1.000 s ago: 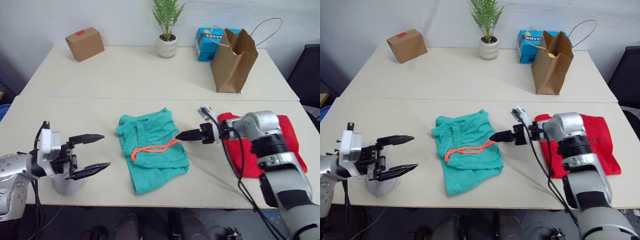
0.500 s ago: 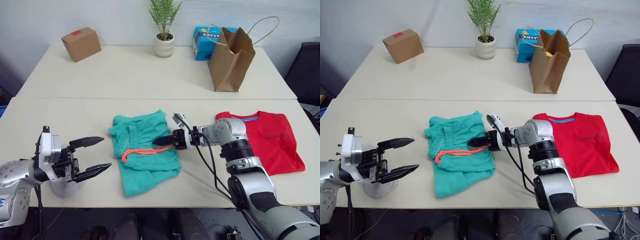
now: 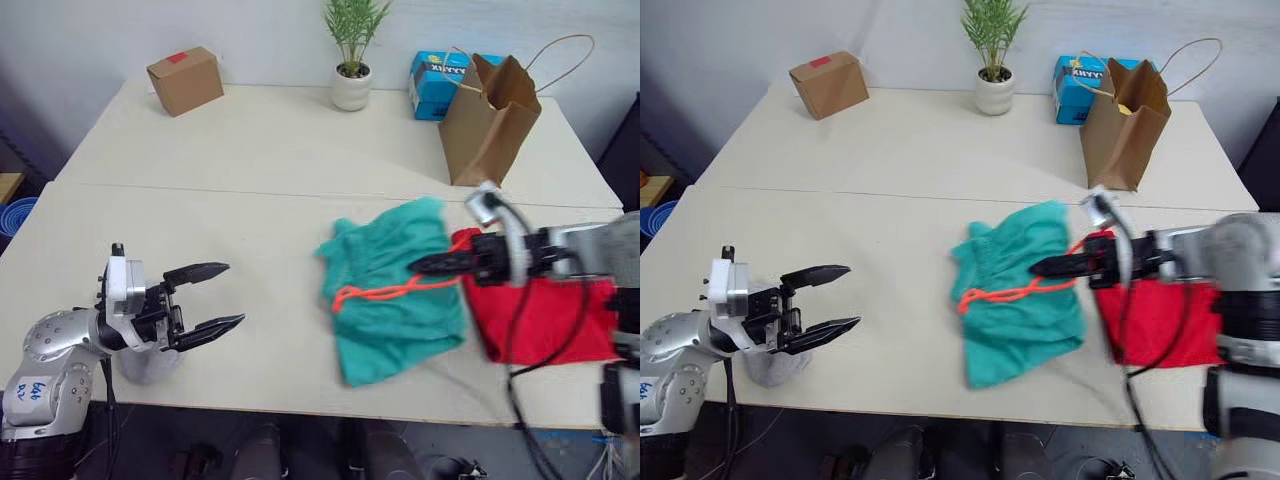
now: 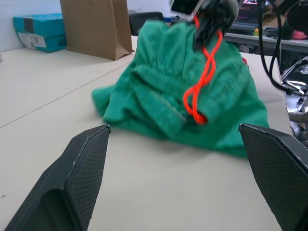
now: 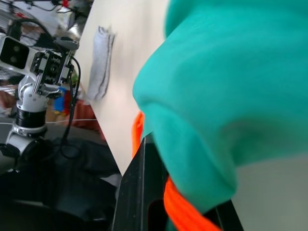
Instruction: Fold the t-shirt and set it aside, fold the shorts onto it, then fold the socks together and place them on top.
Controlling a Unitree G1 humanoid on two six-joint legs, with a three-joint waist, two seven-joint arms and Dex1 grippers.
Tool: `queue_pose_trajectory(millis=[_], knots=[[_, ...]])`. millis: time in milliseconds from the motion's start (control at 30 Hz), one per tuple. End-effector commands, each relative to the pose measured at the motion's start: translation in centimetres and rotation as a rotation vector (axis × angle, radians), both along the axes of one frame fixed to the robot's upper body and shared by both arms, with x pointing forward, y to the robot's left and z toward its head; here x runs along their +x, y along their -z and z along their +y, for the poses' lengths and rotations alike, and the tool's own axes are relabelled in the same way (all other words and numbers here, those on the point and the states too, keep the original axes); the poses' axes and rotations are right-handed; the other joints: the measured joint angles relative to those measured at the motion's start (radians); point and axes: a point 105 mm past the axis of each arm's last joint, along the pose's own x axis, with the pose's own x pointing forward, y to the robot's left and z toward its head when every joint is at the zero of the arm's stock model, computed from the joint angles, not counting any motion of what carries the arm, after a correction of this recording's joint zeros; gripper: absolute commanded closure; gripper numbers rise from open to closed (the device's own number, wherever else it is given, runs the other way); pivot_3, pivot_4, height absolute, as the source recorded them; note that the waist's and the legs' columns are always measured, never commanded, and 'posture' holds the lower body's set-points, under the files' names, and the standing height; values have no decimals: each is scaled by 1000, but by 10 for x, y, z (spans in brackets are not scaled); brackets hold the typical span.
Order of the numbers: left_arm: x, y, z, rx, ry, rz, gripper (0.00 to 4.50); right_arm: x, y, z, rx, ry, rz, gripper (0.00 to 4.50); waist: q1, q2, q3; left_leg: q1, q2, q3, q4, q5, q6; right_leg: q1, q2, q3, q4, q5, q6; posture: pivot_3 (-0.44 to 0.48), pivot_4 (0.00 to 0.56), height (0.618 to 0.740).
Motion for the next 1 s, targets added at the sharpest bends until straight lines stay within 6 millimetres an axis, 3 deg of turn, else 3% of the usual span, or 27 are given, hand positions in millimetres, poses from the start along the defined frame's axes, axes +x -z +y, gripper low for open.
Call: queue_pose_trajectory(millis=[33,133,300,533,733,1000], knots=[[2,1,-6,-1,42,-18,0,-14,-27,-16,-18,6,-61,4454,-3,1,1,0,0,0,0,0,0,0,0,0,0,0,0,0,150,740],[5,3,-9,-4,63,-15,0,-18,-35,-37,-84,67,-73,4454,-6,2,1,1,0,0,1,0,0,0,0,1,1,0,0,0,150,740],[8,4,-15,-8,95,-13,0,-13,-21,-121,-350,270,-104,4454,5,3,2,0,0,1,1,0,0,0,1,1,-1,0,0,0,150,740],[7,4,-11,4,88,-6,0,-8,-13,-171,-472,327,-104,4454,1,6,3,2,0,4,2,3,-4,0,1,4,0,1,2,0,150,740],[5,2,-10,8,79,-4,0,11,6,-194,-529,380,-120,4454,-4,6,3,2,1,4,2,3,-6,0,3,5,0,1,1,0,150,740],[4,-1,-13,6,73,-9,0,34,51,-199,-592,424,-154,4454,-4,7,4,2,1,5,4,4,-7,0,3,5,2,1,1,0,150,740]])
